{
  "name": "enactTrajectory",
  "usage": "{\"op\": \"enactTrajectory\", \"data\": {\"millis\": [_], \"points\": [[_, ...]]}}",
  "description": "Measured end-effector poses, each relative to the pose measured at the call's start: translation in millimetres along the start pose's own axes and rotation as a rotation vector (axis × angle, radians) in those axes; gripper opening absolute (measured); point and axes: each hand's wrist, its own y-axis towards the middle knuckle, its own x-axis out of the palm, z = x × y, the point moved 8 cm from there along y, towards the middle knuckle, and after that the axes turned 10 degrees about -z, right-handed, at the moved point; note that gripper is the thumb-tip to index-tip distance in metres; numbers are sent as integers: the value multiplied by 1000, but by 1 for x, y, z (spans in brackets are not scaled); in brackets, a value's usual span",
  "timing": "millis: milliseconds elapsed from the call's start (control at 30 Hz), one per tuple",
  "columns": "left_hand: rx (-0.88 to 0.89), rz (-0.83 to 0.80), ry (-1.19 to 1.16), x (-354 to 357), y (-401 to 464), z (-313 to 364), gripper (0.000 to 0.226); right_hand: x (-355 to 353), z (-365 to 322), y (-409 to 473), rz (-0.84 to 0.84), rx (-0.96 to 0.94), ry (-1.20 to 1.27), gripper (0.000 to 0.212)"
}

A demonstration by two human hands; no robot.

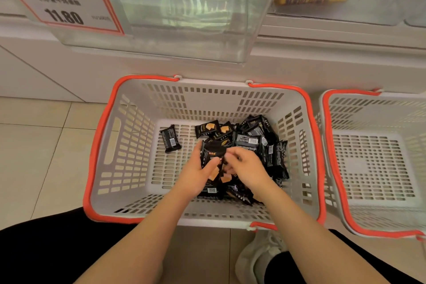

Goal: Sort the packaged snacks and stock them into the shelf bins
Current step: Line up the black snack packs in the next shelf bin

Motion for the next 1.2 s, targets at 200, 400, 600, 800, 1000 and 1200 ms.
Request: {"op": "enactTrajectory", "data": {"millis": [200, 400, 600, 800, 1000, 1200], "points": [[-85, 66, -62, -10, 12, -15, 61, -80, 32, 2, 415, 150, -492, 28], [-117, 90, -62, -18, 18, -25, 52, -83, 59, 18, 299, 276, -748, 46], [-112, 29, -41, -10, 15, -24, 38, -70, 61, 31, 240, 346, -1066, 35], [-148, 141, -157, -23, 8, -13, 18, -85, 66, 23, 302, 285, -733, 29], [-67, 184, -349, -33, 6, 17, 41, -90, 33, -10, 296, 53, -63, 15], [127, 240, -428, -58, -30, 74, 51, -65, -40, -56, 140, -158, 625, 10]]}}
